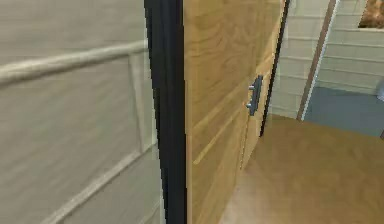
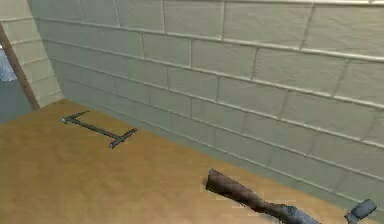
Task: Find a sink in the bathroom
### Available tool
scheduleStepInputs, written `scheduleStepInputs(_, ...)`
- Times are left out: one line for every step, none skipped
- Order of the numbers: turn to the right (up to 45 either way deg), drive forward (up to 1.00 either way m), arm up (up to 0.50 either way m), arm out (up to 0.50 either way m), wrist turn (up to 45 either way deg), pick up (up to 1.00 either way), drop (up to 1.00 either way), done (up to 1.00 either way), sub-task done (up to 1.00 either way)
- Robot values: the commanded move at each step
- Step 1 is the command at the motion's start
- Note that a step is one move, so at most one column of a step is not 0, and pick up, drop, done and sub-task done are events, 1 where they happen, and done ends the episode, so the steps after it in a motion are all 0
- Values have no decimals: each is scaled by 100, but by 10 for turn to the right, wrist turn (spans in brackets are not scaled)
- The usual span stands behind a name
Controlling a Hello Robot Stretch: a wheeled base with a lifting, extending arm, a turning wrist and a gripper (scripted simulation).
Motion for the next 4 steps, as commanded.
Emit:
scheduleStepInputs(390, 0, 0, 0, 0, 0, 0, 0, 0)
scheduleStepInputs(0, 100, 0, 0, 0, 0, 0, 0, 0)
scheduleStepInputs(0, 100, 0, 0, 0, 0, 0, 0, 0)
scheduleStepInputs(0, 100, 0, 0, 0, 0, 0, 0, 0)
